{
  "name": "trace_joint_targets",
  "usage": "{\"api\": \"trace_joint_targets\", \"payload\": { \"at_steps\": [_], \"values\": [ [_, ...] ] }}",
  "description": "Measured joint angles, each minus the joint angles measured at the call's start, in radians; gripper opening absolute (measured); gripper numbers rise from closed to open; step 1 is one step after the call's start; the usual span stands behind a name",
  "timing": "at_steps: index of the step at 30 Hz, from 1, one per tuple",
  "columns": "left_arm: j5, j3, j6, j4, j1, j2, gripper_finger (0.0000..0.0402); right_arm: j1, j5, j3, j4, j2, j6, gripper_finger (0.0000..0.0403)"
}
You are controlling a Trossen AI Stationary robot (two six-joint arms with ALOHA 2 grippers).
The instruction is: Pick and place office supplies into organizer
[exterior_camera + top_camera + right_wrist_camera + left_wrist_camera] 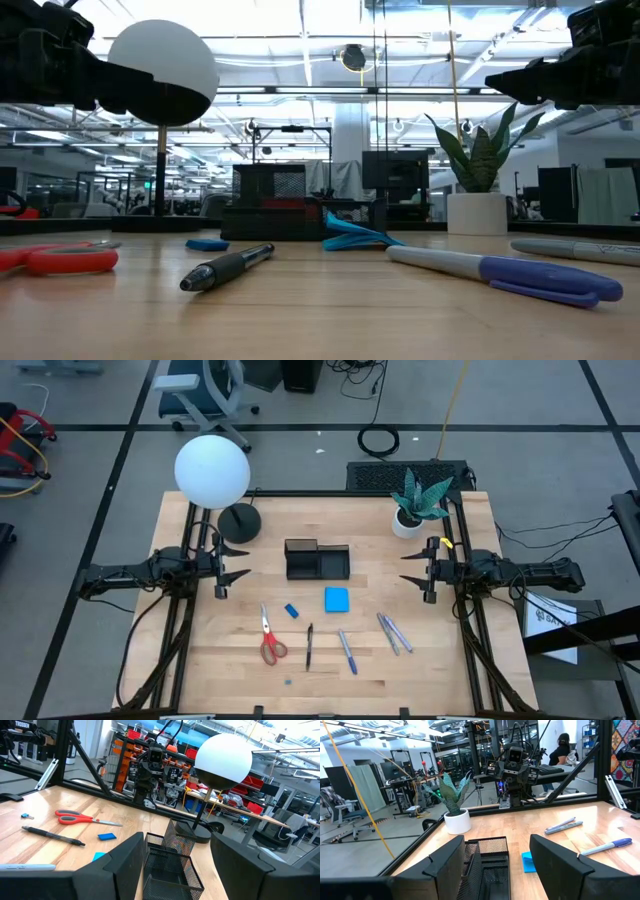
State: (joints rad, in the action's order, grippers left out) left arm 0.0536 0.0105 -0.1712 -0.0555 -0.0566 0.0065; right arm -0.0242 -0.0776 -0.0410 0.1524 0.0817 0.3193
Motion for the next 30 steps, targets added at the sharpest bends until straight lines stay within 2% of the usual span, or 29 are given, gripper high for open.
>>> {"api": "trace_joint_targets", "payload": {
  "at_steps": [26,30],
  "values": [
    [0.0,0.0,0.0,-0.014,0.0,0.0,0.0235,0.0,0.0,0.0,0.032,0.0,0.003,0.0224],
    [0.001,0.0,0.0,-0.02,0.0,0.0,0.0234,0.0,0.003,0.0,0.043,0.0,-0.042,0.0224]
  ]
}}
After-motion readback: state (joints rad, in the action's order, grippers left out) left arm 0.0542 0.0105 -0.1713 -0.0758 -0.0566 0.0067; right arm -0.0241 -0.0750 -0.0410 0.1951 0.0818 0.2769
